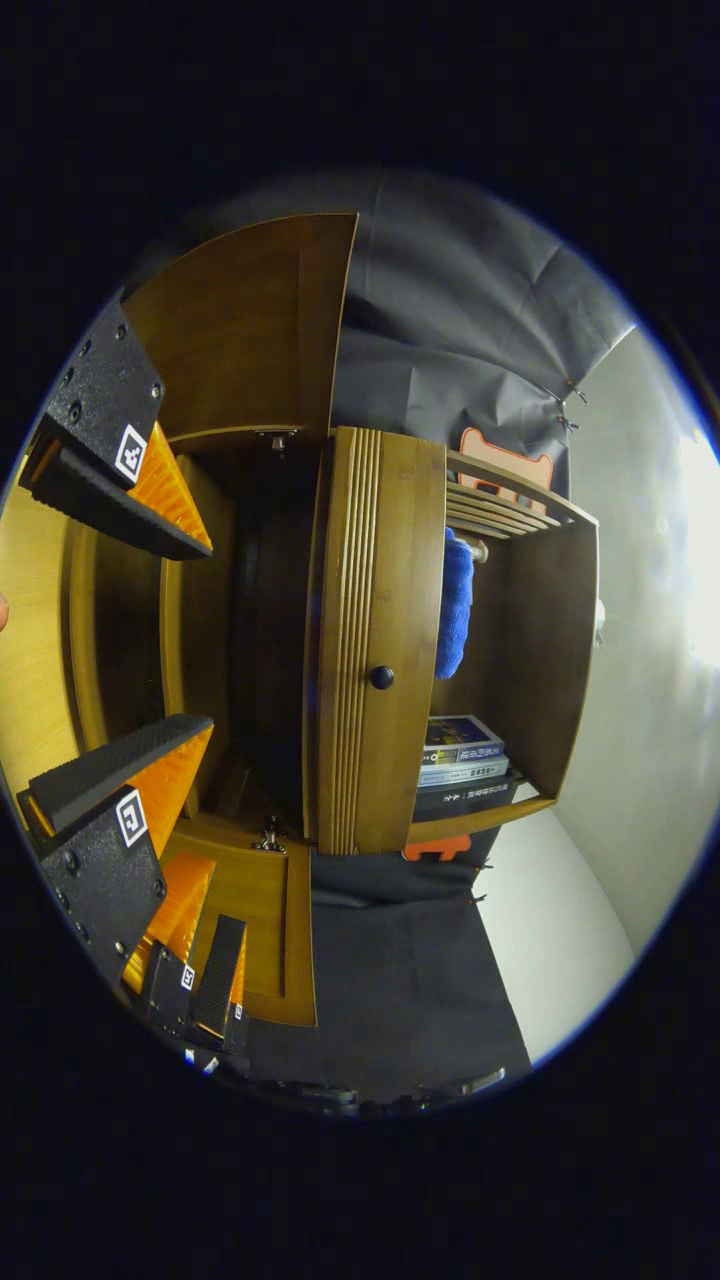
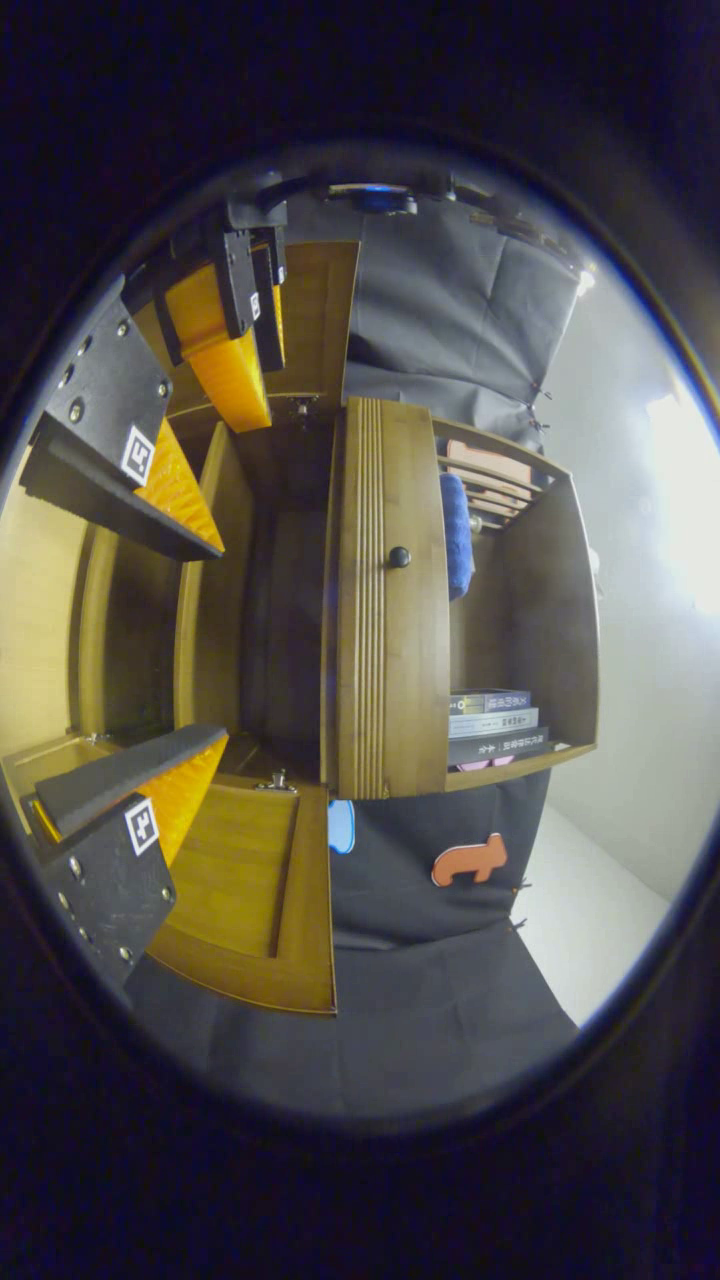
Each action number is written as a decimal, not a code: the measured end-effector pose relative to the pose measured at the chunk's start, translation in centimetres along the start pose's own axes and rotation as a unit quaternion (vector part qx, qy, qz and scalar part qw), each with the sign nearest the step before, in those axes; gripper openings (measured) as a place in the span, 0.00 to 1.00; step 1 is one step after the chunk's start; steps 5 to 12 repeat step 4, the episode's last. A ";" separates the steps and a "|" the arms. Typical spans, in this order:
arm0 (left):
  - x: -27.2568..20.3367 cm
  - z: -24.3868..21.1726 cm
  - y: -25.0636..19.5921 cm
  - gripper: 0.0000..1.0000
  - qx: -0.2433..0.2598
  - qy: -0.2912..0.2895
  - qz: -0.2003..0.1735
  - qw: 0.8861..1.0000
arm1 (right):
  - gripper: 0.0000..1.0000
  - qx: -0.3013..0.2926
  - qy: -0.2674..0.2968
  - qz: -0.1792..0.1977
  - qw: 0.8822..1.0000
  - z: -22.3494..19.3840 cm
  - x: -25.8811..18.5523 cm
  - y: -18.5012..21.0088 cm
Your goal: Open the right door of the double-door shoe cabinet with the right hand, and open the left door with the left hand.
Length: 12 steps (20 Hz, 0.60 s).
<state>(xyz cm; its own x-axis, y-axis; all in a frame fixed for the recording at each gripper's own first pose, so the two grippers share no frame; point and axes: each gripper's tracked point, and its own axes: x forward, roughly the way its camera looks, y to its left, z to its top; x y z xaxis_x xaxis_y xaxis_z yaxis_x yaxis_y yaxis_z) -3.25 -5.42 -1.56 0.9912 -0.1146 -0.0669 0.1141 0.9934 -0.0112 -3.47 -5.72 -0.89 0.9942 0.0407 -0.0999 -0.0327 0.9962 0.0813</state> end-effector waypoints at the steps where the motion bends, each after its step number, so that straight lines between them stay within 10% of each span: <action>1: 0.0 0.0 0.0 0.95 0.000 0.000 -0.001 1.000 | 0.97 0.000 0.000 -0.001 1.000 0.0 0.0 0.0; 12: -0.1 0.0 0.0 0.95 0.000 -0.002 -0.003 1.000 | 0.97 0.001 0.001 -0.003 1.000 -0.1 -0.2 0.0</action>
